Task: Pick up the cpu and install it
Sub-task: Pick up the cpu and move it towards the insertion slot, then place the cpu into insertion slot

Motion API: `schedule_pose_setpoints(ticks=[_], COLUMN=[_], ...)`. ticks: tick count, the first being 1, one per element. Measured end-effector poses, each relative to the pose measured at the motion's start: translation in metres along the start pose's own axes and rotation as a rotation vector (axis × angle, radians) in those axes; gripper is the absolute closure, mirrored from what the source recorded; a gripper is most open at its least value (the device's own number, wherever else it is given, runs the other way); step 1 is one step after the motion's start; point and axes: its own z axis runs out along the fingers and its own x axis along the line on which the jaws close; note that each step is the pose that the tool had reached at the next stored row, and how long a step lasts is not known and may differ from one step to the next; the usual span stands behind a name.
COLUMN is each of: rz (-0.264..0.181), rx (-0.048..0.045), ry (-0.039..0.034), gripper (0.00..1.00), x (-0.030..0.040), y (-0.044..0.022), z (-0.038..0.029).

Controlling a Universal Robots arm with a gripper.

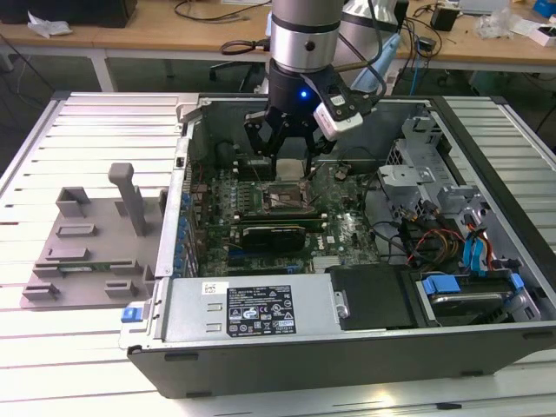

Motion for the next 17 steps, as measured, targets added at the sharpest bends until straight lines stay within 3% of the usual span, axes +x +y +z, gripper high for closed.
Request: schedule_pose_setpoints(ticks=[13,17], rz=[0.0,0.053], rx=[-0.0001,0.0], ry=[-0.0001,0.0014], gripper=[0.45,0.45], x=[-0.0003,-0.0004], y=[0.0001,0.0001], z=[0.0001,0.0001])
